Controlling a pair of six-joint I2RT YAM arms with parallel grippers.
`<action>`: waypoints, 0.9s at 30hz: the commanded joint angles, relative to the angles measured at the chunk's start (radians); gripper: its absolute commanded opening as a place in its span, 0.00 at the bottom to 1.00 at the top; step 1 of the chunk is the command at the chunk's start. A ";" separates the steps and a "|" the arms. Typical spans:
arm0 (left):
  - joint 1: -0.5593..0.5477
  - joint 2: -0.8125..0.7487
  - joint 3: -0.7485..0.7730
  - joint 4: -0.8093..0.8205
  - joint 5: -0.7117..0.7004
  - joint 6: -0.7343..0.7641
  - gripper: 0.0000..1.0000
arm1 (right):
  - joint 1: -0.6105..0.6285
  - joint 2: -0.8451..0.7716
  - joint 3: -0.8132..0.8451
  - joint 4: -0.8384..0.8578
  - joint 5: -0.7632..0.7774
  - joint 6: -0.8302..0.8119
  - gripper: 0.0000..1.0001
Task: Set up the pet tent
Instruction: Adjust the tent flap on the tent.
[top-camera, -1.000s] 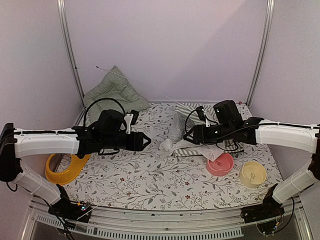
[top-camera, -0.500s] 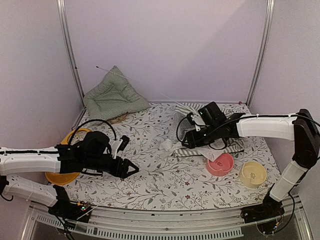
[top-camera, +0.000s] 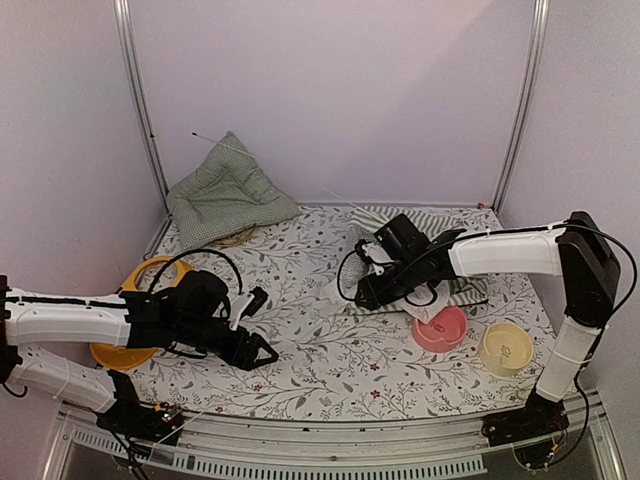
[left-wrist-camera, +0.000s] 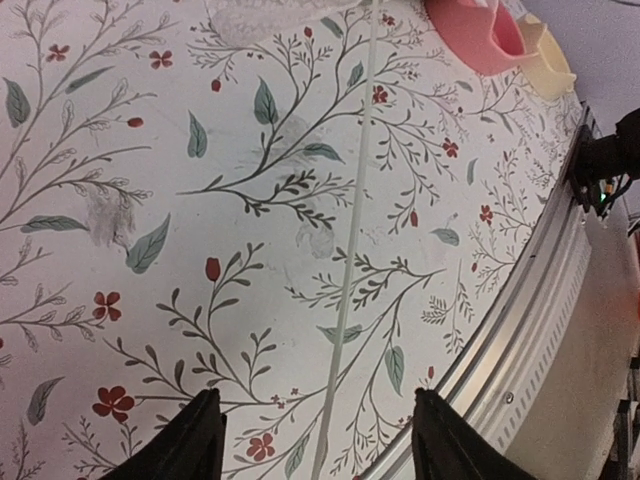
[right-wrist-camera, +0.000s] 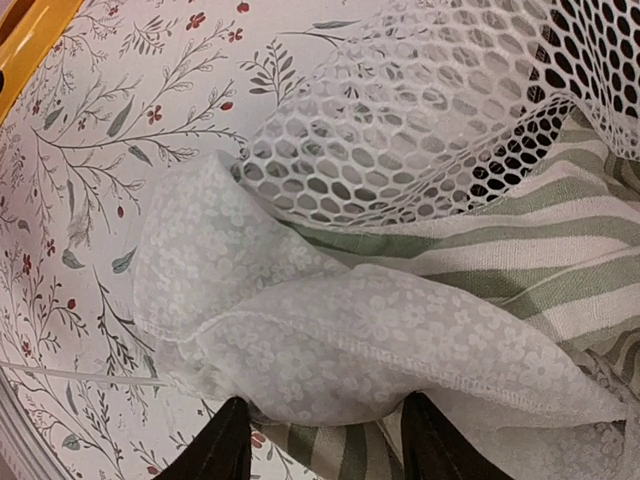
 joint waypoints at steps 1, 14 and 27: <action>-0.014 0.025 0.022 -0.027 0.007 0.029 0.63 | 0.001 0.012 0.065 -0.030 0.083 0.004 0.45; -0.018 0.082 0.059 -0.040 0.001 0.046 0.37 | 0.001 -0.041 0.063 -0.043 0.115 0.030 0.00; -0.017 0.106 0.072 -0.057 -0.031 0.041 0.00 | -0.012 -0.197 0.064 -0.090 0.204 0.086 0.00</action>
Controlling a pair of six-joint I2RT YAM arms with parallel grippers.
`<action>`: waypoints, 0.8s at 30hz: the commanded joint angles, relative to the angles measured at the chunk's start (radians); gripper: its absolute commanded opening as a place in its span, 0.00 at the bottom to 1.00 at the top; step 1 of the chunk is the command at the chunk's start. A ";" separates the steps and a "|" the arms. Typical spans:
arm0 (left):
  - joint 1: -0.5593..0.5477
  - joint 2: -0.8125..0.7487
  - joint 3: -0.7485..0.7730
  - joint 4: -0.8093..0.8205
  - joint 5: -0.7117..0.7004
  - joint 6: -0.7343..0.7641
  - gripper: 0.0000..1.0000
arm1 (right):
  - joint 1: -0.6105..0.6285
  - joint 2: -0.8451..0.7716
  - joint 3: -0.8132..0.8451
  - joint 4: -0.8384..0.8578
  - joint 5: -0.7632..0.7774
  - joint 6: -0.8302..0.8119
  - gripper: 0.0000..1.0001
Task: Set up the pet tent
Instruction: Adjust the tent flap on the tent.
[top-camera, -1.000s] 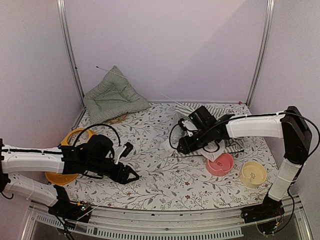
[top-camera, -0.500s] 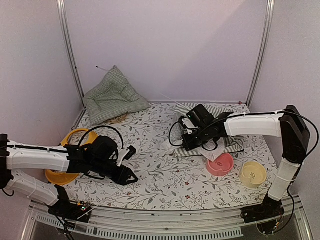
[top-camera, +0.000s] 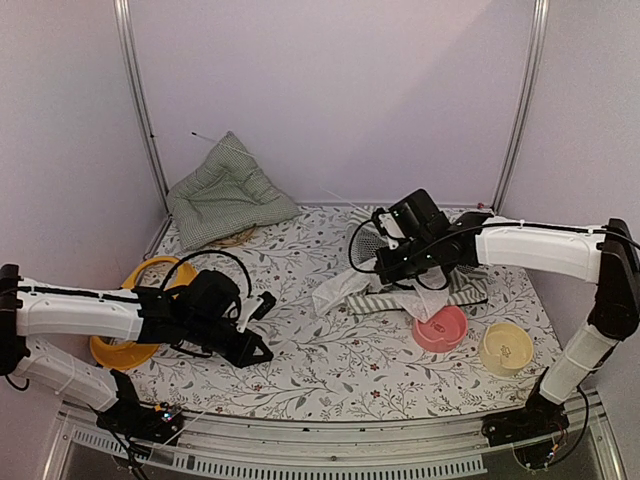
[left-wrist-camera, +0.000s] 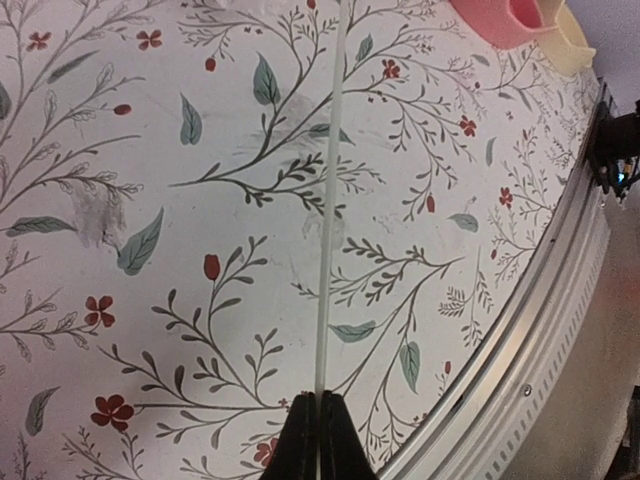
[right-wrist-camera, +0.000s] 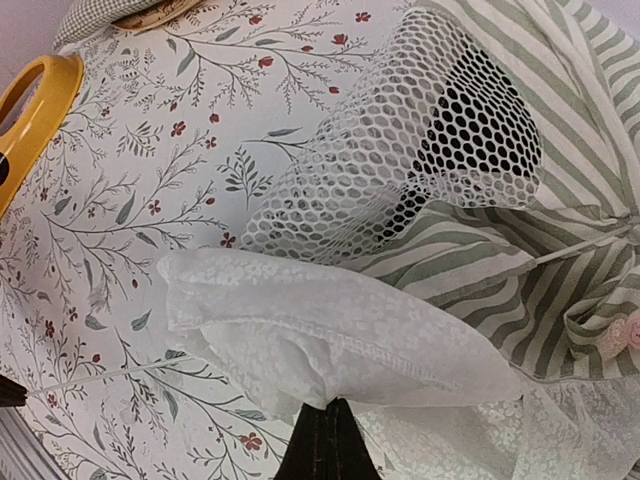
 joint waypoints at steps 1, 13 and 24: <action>-0.010 0.015 0.025 -0.019 -0.026 -0.006 0.00 | -0.014 -0.093 0.015 -0.028 0.060 0.038 0.00; -0.009 0.039 0.067 -0.034 -0.058 -0.001 0.00 | -0.104 -0.539 -0.327 -0.121 0.208 0.204 0.00; -0.009 0.055 0.100 -0.035 -0.057 0.023 0.00 | -0.119 -0.487 -0.344 -0.030 -0.002 0.122 0.47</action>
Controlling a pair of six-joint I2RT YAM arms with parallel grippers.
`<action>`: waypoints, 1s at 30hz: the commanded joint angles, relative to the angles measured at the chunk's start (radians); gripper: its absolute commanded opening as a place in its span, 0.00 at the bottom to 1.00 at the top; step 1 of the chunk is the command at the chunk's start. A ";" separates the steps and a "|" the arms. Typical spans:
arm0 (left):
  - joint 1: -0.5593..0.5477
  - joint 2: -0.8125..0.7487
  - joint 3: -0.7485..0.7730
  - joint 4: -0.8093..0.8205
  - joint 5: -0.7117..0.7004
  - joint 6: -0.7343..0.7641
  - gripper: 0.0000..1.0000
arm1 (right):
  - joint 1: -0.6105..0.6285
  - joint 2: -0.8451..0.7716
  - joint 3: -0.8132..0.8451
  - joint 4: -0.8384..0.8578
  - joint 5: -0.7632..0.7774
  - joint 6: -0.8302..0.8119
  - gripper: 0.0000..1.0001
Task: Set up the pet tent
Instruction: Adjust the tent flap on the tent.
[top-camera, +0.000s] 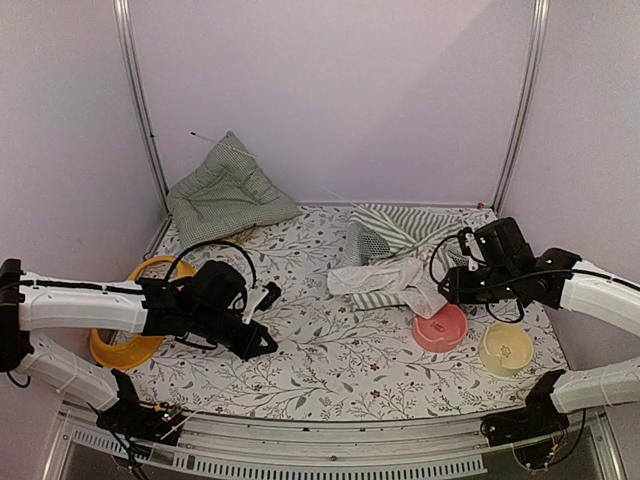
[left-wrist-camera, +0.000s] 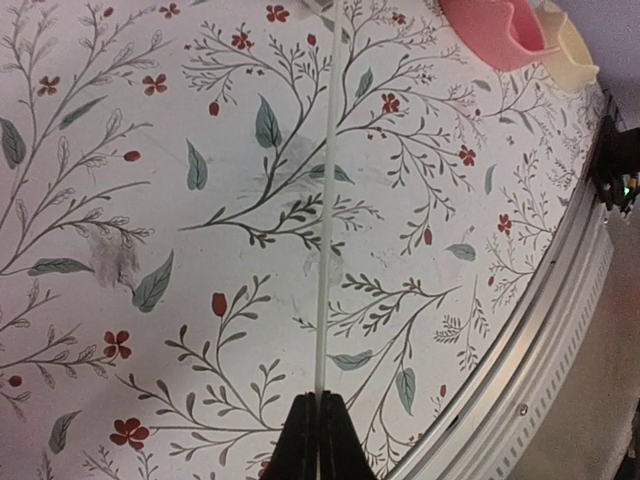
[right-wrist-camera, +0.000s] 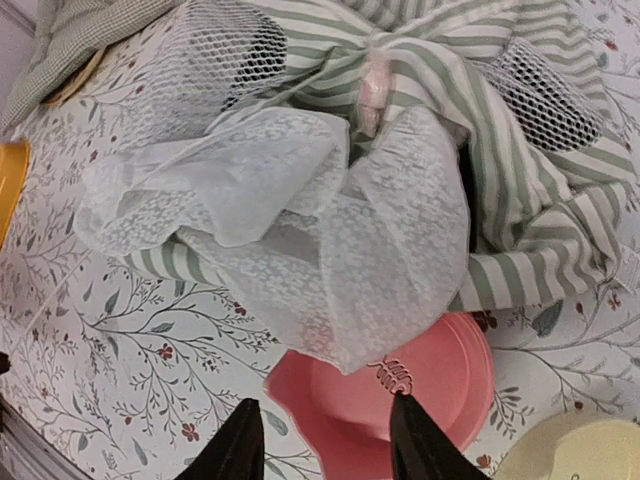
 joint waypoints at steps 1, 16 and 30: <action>-0.008 0.016 0.025 -0.005 -0.021 0.010 0.00 | 0.051 0.211 0.166 0.086 -0.071 -0.108 0.55; -0.004 0.010 0.021 -0.008 -0.024 0.022 0.00 | 0.149 0.726 0.622 0.035 -0.087 -0.394 0.68; -0.002 0.020 0.032 -0.009 -0.019 0.030 0.00 | 0.135 0.806 0.663 0.018 0.000 -0.335 0.16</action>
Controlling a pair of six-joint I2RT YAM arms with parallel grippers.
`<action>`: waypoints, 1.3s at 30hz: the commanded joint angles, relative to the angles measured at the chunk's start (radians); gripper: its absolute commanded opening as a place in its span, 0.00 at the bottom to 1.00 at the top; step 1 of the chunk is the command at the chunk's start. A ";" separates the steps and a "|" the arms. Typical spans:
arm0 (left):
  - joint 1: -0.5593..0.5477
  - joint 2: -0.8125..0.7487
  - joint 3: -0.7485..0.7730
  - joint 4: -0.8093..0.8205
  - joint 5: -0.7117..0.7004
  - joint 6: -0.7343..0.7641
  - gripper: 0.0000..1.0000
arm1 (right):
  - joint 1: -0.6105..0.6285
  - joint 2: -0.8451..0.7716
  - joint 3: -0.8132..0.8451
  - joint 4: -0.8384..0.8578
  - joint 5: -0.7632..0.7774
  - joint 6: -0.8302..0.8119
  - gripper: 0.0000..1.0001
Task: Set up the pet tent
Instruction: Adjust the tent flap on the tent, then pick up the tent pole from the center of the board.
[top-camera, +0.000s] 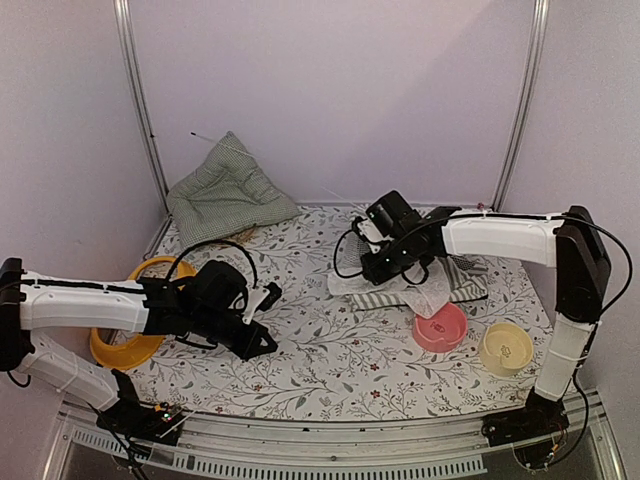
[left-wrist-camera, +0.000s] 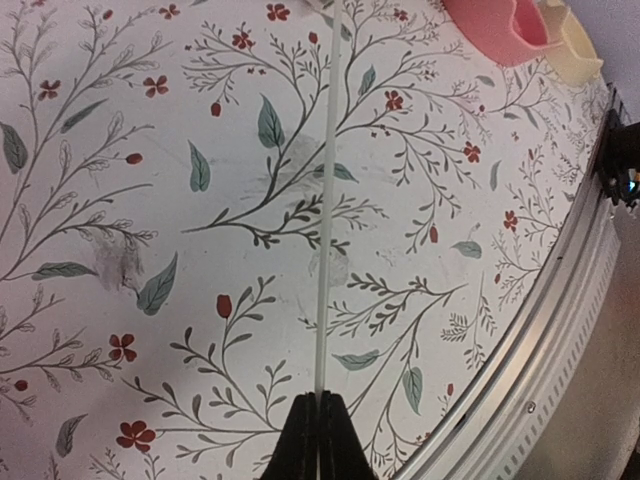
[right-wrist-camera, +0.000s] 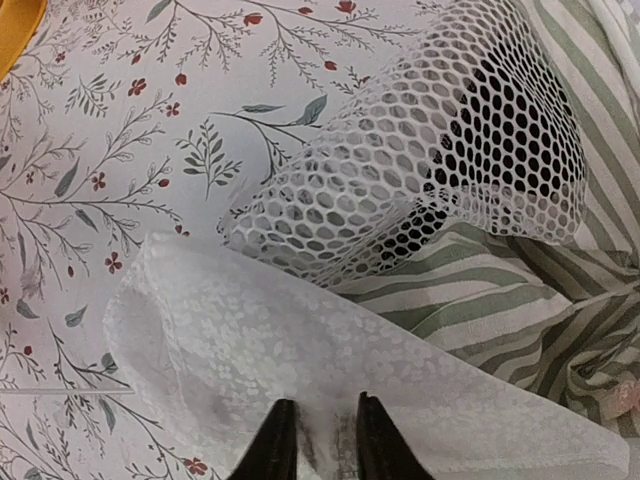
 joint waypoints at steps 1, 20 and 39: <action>-0.002 0.010 0.024 -0.002 -0.013 0.007 0.00 | -0.016 -0.015 0.020 -0.006 0.041 0.024 0.06; -0.001 0.014 0.056 0.005 -0.013 0.009 0.00 | -0.134 -0.786 -0.574 -0.233 0.187 0.376 0.00; -0.001 0.005 0.111 0.000 -0.013 0.024 0.00 | 0.035 -0.665 -0.537 0.299 -0.204 0.537 0.61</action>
